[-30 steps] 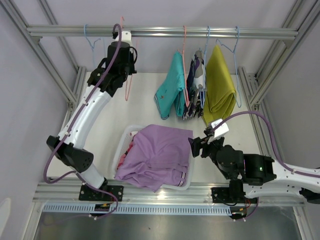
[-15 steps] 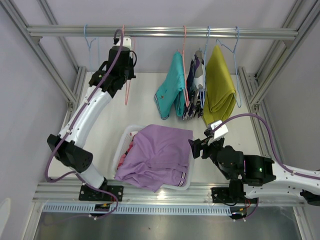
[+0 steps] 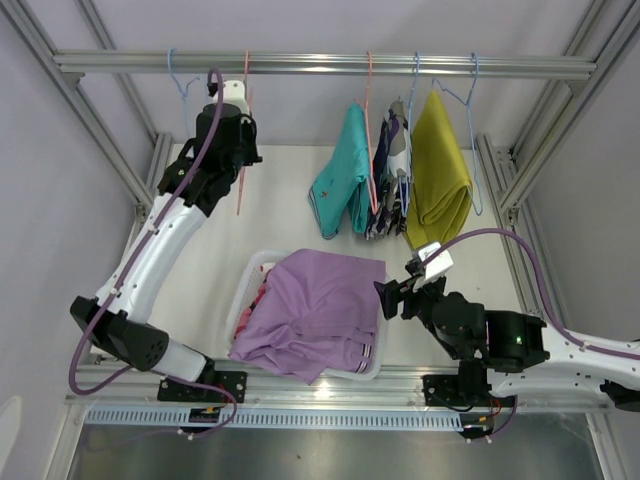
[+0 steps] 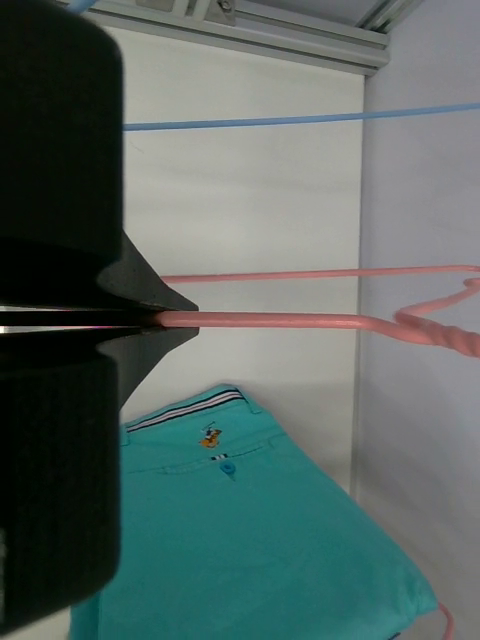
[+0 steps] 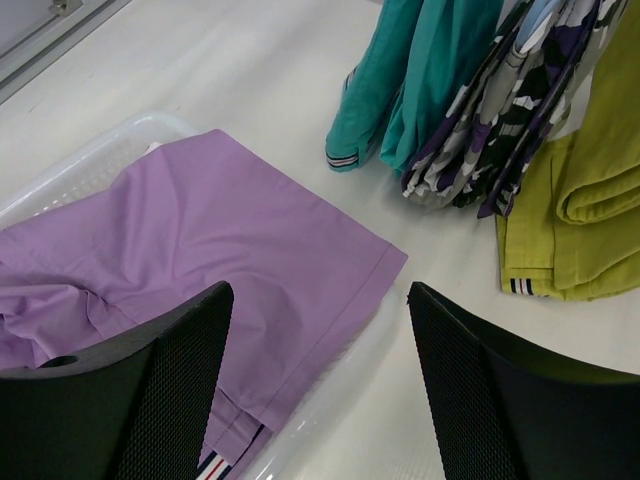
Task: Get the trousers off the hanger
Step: Place the hanger at the clothesline.
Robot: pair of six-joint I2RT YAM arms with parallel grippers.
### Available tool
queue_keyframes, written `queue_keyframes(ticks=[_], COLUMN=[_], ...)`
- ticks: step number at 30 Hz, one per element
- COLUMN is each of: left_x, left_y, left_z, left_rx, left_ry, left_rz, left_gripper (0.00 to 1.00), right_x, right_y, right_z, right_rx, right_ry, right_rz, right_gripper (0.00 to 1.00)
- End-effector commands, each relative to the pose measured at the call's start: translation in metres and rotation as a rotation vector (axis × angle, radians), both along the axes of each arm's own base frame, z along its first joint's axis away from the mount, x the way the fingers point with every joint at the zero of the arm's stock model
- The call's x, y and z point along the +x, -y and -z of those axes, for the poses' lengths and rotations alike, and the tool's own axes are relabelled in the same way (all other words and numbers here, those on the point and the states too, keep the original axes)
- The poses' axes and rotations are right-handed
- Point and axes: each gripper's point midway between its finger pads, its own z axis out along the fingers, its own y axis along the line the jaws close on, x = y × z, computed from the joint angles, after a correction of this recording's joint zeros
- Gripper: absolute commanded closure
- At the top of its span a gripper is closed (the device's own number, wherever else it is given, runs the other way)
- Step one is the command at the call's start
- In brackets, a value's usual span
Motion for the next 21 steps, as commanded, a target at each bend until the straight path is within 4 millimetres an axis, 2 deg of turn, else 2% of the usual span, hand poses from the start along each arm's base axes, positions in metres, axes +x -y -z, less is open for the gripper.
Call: queue_keyframes(ticks=[1, 3, 7, 8, 13, 16, 18, 19, 21], left_x=[-0.022, -0.027, -0.033, -0.034, -0.042, -0.052, -0.060, -0.067, -0.080], left_y=[-0.003, -0.004, -0.006, -0.007, -0.006, -0.006, -0.005, -0.006, -0.001], left_z=[0.008, 0.003, 0.009, 0.009, 0.010, -0.002, -0.011, -0.025, -0.038], left_rx=[-0.013, -0.020, -0.014, -0.015, -0.018, -0.029, -0.030, -0.042, -0.056], left_ry=[-0.043, -0.028, -0.029, -0.029, -0.044, -0.021, -0.003, 0.026, 0.051], left_rz=[0.010, 0.014, 0.013, 0.011, 0.019, 0.024, 0.033, 0.036, 0.067], left_gripper=[0.92, 0.84, 0.75, 0.69, 0.66, 0.64, 0.57, 0.53, 0.49], right_x=[0.000, -0.001, -0.002, -0.002, -0.003, -0.004, -0.005, -0.005, -0.007], right_y=[-0.002, -0.003, -0.003, -0.002, -0.002, -0.001, -0.001, -0.001, 0.000], right_z=[-0.008, -0.007, -0.008, -0.008, -0.006, -0.008, -0.008, -0.011, -0.013], right_rx=[0.043, 0.042, 0.046, 0.049, 0.044, 0.044, 0.041, 0.045, 0.046], right_ry=[0.005, 0.003, 0.001, 0.000, 0.000, 0.001, -0.001, -0.001, -0.004], right_rz=[-0.006, -0.010, -0.019, -0.020, -0.019, -0.022, -0.024, -0.026, -0.033], right_gripper=[0.24, 0.23, 0.23, 0.23, 0.23, 0.22, 0.22, 0.22, 0.22])
